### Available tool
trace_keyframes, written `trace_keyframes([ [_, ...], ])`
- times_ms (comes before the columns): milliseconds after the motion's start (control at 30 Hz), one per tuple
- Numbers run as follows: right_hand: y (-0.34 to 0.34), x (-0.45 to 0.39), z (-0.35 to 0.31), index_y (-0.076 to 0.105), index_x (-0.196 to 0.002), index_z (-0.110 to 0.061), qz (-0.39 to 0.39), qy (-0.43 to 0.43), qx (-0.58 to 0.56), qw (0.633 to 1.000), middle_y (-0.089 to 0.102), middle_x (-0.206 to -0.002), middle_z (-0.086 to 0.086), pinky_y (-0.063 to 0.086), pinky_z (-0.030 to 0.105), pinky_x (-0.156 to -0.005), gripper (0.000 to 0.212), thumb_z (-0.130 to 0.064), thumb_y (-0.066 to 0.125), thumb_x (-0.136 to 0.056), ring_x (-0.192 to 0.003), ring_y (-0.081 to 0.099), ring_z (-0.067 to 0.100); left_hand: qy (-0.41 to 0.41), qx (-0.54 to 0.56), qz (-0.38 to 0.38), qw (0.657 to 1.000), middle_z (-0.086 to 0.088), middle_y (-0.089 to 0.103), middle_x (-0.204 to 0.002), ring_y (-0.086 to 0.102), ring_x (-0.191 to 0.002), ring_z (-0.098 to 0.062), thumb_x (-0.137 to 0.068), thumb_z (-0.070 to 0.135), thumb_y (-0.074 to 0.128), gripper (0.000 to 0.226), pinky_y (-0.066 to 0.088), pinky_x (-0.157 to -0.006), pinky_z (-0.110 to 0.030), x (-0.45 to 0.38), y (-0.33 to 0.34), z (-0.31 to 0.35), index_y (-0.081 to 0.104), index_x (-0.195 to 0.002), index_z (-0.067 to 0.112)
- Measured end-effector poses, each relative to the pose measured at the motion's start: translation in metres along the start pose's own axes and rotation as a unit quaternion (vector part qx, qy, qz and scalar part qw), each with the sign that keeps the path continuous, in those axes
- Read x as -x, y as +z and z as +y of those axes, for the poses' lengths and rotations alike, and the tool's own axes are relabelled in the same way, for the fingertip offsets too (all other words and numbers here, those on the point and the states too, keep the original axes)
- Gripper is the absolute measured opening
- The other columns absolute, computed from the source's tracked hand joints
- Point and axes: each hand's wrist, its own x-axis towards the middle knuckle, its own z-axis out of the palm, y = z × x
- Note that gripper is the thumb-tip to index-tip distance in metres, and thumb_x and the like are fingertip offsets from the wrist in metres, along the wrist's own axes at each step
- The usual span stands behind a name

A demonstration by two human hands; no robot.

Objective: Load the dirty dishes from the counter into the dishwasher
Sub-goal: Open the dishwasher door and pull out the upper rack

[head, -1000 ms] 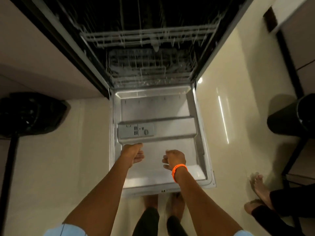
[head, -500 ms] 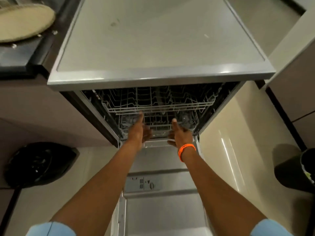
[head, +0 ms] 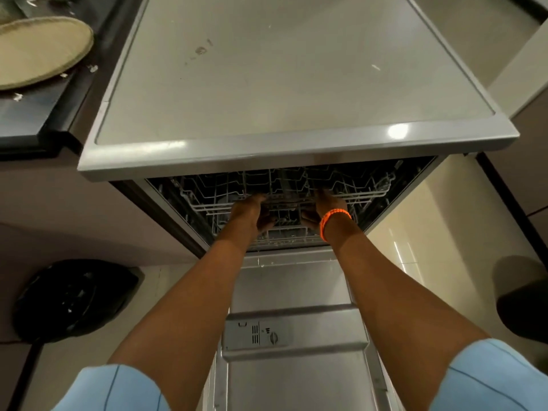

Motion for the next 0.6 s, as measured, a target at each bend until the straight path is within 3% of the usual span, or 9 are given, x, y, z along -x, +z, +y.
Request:
trace_keyframes([
  [167, -0.004, 0.010, 0.007, 0.056, -0.088, -0.012, 0.007, 0.015, 0.013, 1.000, 0.066, -0.085, 0.015, 0.054, 0.041, -0.057, 0.032, -0.041, 0.052, -0.102, -0.067, 0.064, 0.026, -0.002, 0.010, 0.016, 1.000, -0.017, 0.072, -0.096, 0.069, -0.068, -0.026, -0.102, 0.026, 0.058, 0.019, 0.058, -0.053, -0.035, 0.005, -0.004, -0.010, 0.063, -0.109, 0.010],
  [267, -0.012, 0.017, 0.019, 0.058, -0.101, -0.010, 0.016, 0.017, 0.024, 0.999, 0.067, -0.092, 0.016, 0.056, 0.040, -0.060, 0.032, -0.041, 0.051, -0.102, -0.069, 0.065, 0.026, 0.000, 0.023, 0.031, 0.999, -0.013, 0.070, -0.085, 0.067, -0.064, -0.025, -0.102, 0.023, 0.055, 0.015, 0.059, -0.056, -0.037, 0.015, -0.004, -0.026, 0.062, -0.100, 0.010],
  [400, -0.027, 0.034, 0.038, 0.060, -0.111, -0.005, 0.023, 0.021, 0.049, 0.998, 0.069, -0.091, 0.016, 0.058, 0.040, -0.062, 0.037, -0.039, 0.050, -0.102, -0.069, 0.065, 0.026, -0.001, 0.031, 0.052, 0.998, -0.014, 0.072, -0.087, 0.068, -0.067, -0.026, -0.101, 0.022, 0.054, 0.016, 0.060, -0.059, -0.036, 0.031, -0.007, -0.050, 0.064, -0.100, 0.009],
  [600, -0.052, 0.070, 0.067, 0.059, -0.090, -0.012, 0.033, 0.037, 0.062, 0.997, 0.069, -0.090, 0.015, 0.060, 0.045, -0.076, 0.031, -0.039, 0.050, -0.102, -0.081, 0.068, 0.030, -0.016, 0.046, 0.067, 0.997, -0.014, 0.074, -0.093, 0.071, -0.076, -0.028, -0.101, 0.028, 0.058, 0.021, 0.061, -0.062, -0.038, 0.063, -0.015, -0.093, 0.065, -0.103, 0.008],
])
